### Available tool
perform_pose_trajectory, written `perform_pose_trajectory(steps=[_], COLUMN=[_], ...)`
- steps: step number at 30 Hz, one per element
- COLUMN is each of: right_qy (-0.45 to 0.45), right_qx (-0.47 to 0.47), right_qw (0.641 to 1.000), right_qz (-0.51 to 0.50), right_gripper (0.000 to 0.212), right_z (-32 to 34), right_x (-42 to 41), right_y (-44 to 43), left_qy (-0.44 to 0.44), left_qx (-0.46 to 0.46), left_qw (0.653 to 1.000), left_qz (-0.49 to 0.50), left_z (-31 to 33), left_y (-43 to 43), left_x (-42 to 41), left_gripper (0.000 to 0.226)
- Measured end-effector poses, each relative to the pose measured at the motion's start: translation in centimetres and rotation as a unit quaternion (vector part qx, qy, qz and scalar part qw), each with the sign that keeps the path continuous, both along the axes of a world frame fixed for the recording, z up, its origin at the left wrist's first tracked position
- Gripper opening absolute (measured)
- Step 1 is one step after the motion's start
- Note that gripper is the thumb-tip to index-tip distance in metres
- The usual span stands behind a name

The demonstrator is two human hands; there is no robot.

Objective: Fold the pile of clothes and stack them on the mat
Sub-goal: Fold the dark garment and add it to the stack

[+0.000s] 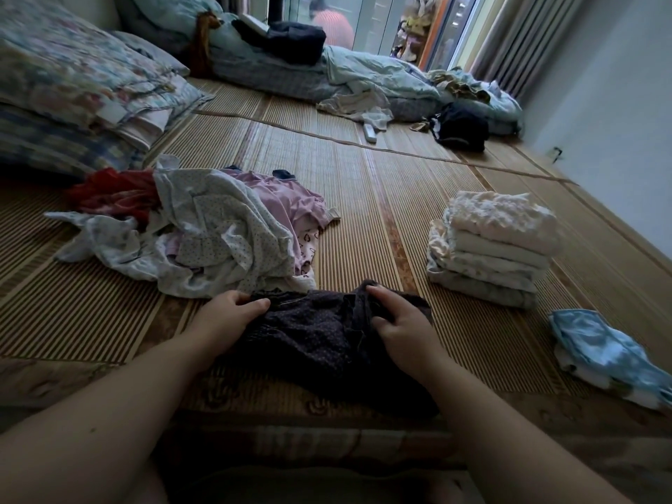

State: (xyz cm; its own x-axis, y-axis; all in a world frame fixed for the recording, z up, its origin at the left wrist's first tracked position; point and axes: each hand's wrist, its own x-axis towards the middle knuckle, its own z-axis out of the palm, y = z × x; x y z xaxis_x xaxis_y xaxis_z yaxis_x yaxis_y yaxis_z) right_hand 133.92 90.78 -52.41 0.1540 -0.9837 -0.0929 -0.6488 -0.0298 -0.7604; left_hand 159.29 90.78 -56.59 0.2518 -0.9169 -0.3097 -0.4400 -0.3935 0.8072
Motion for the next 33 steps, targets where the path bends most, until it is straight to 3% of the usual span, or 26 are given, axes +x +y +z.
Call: perform_pose_trajectory(steps=[2,3,4,6,8,9,10,13,14,17,19,21,24,26,28,30,33], right_qy=[-0.151,-0.181,-0.158,0.015,0.217,0.266,0.276,0.124,0.125,0.305,0.323,0.295,0.278,0.248,0.219,0.182,0.148], right_qx=[0.014,-0.015,-0.055,-0.072,0.006,0.043,0.06,0.095,0.113,0.159,0.141,0.066,0.001,0.095,0.191,0.242,0.273], right_qw=[0.988,0.979,0.972,0.963,0.957,0.953,0.955,0.988,0.985,0.934,0.932,0.953,0.948,0.931,0.915,0.918,0.928], right_qz=[-0.031,-0.094,-0.166,-0.258,-0.191,-0.135,-0.091,0.011,0.043,0.097,0.089,0.035,-0.153,-0.249,-0.28,-0.255,-0.205], right_gripper=[0.039,0.034,0.028,0.016,0.019,0.023,0.029,0.053,0.06,0.074,0.074,0.074,0.081,0.094,0.104,0.09,0.042], right_z=[0.4,0.7,1.1,1.3,0.6,0.1,-0.1,-0.6,-1.1,-3.0,-3.8,-3.8,-3.8,-3.6,-3.6,-2.9,-1.2], right_x=[1.4,1.4,0.9,-1.2,-3.0,-3.4,-3.5,-2.7,-2.3,-1.6,-1.6,-1.9,-2.8,-3.6,-4.9,-6.3,-7.9], right_y=[-0.8,-1.3,-1.9,-3.2,-3.9,-4.1,-4.3,-4.6,-4.7,-3.7,-2.1,-0.2,2.8,4.0,3.9,2.7,0.8], left_qy=[-0.008,-0.007,-0.003,0.009,0.016,0.016,0.014,0.013,0.011,0.011,0.006,0.006,0.006,0.005,0.01,0.012,0.024], left_qx=[-0.003,-0.006,-0.008,-0.013,-0.012,-0.009,-0.005,0.002,0.001,0.003,0.003,0.005,0.002,0.004,0.005,0.006,0.007], left_qw=[1.0,1.0,1.0,1.0,1.0,1.0,1.0,1.0,1.0,1.0,1.0,1.0,1.0,1.0,1.0,1.0,1.0], left_qz=[-0.003,-0.002,-0.002,0.0,-0.001,-0.002,-0.003,-0.003,-0.002,-0.003,-0.007,-0.008,-0.012,-0.008,0.002,0.0,-0.013], left_z=[0.1,0.0,-0.1,-0.2,-0.3,-0.3,-0.2,-0.1,-0.1,-0.1,0.1,0.2,0.2,0.1,0.2,0.3,0.6], left_y=[0.1,0.2,0.1,0.1,0.0,0.0,0.0,-0.1,-0.1,0.0,0.2,0.2,0.2,0.3,0.1,-0.2,-0.4], left_x=[0.0,0.0,0.1,0.1,0.2,0.2,0.2,0.2,0.2,0.1,0.0,-0.1,-0.2,-0.2,-0.3,-0.7,-2.0], left_gripper=[0.048,0.047,0.047,0.047,0.048,0.049,0.05,0.05,0.049,0.049,0.048,0.048,0.047,0.048,0.049,0.051,0.051])
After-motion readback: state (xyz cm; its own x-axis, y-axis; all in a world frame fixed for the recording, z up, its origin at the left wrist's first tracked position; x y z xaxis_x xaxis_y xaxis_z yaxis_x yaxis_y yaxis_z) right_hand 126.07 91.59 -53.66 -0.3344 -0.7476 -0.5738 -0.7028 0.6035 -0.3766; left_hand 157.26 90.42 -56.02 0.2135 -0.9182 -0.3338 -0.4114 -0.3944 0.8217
